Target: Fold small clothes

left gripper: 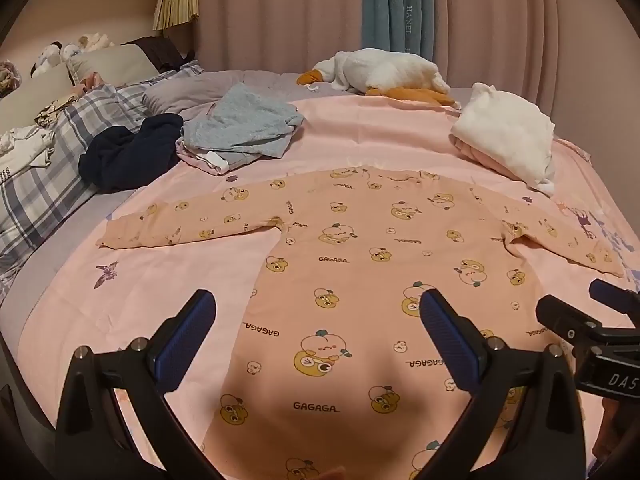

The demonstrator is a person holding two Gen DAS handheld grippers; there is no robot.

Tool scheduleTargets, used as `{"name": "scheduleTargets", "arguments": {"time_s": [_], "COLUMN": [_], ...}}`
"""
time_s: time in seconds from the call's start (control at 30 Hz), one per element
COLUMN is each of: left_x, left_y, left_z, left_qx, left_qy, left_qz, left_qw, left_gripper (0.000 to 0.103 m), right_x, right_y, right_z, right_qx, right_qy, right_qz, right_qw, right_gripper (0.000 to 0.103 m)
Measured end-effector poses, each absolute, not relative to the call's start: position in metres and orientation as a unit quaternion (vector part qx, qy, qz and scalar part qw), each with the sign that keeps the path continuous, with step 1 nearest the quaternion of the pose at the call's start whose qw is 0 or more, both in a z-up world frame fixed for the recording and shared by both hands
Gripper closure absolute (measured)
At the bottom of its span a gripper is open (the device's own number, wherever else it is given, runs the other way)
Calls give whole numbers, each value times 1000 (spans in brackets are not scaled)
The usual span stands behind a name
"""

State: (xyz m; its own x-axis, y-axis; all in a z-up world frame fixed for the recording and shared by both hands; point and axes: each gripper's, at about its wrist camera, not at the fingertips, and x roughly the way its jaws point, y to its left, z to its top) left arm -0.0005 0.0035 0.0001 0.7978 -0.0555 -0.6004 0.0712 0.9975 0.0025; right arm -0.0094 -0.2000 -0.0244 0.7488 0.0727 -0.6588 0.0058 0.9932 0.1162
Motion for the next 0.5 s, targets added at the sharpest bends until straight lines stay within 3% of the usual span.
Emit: {"name": "scheduleTargets", "arguments": {"time_s": [0.5], "left_x": [-2], "left_y": [0], "left_z": [0], "left_qx": [4], "left_qy": [315], "left_qz": [-47], "left_qw": [948], "left_gripper": [1], "right_x": [-10], "right_y": [-199], "right_z": [-26], "right_qx": [55], "right_qy": [357], "right_qz": [25], "right_qw": [932], "right_gripper": [0]}}
